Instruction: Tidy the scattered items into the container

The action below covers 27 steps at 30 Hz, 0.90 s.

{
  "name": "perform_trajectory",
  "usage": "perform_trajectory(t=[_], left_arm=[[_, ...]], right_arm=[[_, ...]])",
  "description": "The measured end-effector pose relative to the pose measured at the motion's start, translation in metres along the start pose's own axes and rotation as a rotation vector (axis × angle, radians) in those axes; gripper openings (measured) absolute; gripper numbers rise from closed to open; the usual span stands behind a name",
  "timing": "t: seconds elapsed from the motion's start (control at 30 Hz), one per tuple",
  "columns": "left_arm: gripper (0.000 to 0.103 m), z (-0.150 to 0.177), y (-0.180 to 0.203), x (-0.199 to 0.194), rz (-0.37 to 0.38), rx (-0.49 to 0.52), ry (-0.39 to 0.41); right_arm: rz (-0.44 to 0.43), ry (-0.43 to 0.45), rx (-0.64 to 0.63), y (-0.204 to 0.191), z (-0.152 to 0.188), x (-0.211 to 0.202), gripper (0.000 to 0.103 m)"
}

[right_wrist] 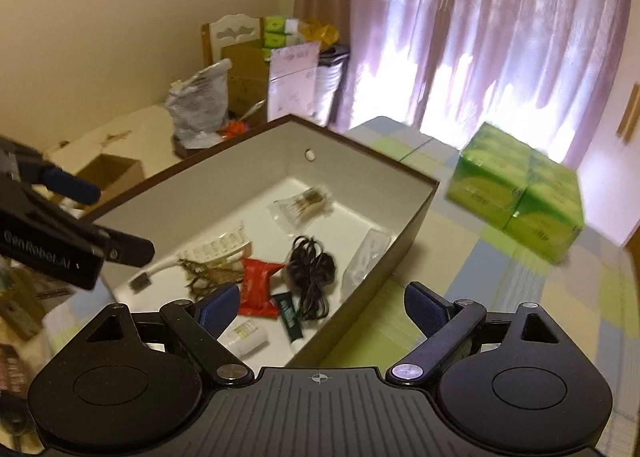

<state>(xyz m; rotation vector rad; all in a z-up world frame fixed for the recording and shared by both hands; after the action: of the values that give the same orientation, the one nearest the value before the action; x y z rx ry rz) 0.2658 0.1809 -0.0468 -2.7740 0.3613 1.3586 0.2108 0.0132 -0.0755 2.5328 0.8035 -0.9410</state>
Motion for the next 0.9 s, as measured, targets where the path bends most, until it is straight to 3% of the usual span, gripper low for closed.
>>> perform_trajectory(t=[0.17,0.4,0.9], left_arm=[[0.088,0.012,0.018,-0.01,-0.029,-0.039,0.01],[0.091,0.026,0.039,-0.023,-0.089,-0.095,0.028],[0.1,0.057,0.085,-0.064,-0.223,-0.218,0.082]], right_arm=[[-0.045,-0.023,0.111,0.027,0.006,-0.006,0.094],[-0.141,-0.018,0.067,0.033,0.016,-0.03,0.094],[-0.236,-0.006,-0.004,0.039,0.045,-0.068,0.094]])
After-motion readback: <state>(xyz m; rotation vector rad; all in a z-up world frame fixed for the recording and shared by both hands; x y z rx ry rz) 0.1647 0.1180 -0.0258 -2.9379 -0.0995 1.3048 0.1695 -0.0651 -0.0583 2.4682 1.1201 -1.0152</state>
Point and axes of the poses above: each gripper's, at about its wrist camera, not at the fingertips, and x roughly the way its jaws point, y to its right, z to its underside, the point moved 6 cm from there along x, roughly the way its jaws point, and after that the axes turned 6 degrees about z, right-handed, at the moved point
